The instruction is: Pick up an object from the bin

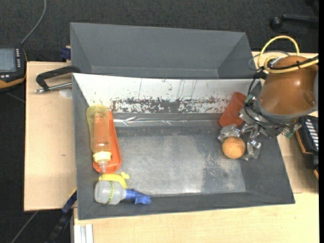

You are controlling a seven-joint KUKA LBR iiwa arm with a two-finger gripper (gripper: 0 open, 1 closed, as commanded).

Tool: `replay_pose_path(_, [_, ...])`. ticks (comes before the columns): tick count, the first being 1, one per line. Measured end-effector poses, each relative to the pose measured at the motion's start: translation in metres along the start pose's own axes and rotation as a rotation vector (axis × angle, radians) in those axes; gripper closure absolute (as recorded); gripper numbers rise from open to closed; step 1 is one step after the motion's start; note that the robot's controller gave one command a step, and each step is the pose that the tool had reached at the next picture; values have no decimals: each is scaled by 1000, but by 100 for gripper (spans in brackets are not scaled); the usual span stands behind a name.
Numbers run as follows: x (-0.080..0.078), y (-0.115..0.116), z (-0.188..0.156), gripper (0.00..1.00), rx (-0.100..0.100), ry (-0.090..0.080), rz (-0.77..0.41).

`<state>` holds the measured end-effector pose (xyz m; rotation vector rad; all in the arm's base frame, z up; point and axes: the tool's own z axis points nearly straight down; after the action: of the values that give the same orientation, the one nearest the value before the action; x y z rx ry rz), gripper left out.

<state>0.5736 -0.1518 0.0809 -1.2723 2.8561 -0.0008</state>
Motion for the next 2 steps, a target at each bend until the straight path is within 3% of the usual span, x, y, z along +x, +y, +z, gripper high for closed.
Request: replay_pose_path(2, [-4,0,-49,100,5,-5,28])
